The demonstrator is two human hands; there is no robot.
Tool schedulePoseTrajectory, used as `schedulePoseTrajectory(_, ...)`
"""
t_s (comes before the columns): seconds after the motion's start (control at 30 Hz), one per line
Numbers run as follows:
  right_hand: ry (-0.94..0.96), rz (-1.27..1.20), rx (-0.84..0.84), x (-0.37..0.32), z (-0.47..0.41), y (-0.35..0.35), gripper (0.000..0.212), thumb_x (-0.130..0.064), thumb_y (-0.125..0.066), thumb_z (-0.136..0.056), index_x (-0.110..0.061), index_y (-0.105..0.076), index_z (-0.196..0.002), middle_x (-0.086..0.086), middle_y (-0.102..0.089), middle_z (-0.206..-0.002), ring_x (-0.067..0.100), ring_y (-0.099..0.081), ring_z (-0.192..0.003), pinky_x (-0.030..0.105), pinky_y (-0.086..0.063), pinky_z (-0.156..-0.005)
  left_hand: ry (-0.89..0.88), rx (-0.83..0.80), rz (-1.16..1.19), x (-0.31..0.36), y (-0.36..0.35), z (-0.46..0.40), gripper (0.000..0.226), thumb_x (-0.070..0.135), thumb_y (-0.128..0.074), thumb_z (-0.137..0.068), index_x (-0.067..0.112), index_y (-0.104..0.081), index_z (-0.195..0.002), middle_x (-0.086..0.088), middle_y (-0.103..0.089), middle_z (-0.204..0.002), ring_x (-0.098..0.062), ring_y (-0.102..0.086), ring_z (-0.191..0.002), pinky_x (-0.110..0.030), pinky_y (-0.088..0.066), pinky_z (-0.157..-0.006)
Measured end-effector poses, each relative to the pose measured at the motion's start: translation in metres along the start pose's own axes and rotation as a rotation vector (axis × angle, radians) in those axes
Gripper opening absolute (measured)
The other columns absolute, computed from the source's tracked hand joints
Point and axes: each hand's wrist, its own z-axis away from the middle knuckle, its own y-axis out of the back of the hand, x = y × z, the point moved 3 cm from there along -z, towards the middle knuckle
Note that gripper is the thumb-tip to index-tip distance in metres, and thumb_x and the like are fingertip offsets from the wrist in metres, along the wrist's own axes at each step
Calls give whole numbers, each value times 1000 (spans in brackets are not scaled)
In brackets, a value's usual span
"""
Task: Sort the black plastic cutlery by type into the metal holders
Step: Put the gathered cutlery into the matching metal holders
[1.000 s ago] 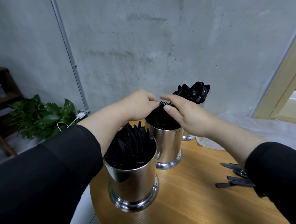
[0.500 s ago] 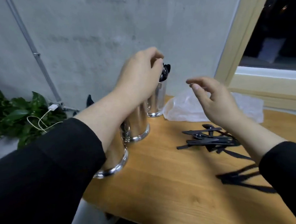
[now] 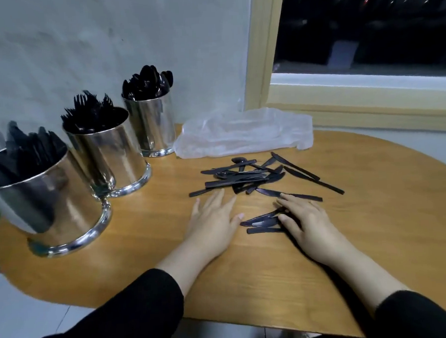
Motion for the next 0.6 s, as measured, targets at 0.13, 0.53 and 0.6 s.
schedulePoseTrajectory(0.13,43,-79,82,-2,-15,0,37,-35,-53,-102,-23,-60,-136,-4,-52,-148,16,-44,-139,49,-33,-115,-42,78,64,6,3,-1,48,46,-37,-109,29,-45,-154,5,-32,-166,-16,-25,-153,-38,-11,-127)
schedulePoseTrajectory(0.53,174,20,-78,-22,-119,-14,44,-35,-53,-102,-35,-49,-145,-14,-41,-154,8,-30,-144,50,-11,-122,-55,180,25,-13,2,-77,64,62,-47,-100,32,-40,-156,10,-38,-161,-11,-24,-152,-39,-12,-126)
schedulePoseTrajectory(0.6,207,24,-51,-22,-119,-14,38,-34,-59,-99,-37,-58,-137,-14,-46,-147,10,-33,-141,52,-9,-122,-109,187,52,-13,4,-80,56,60,-54,-98,36,-51,-147,16,-51,-147,-7,-37,-140,-34,-20,-119)
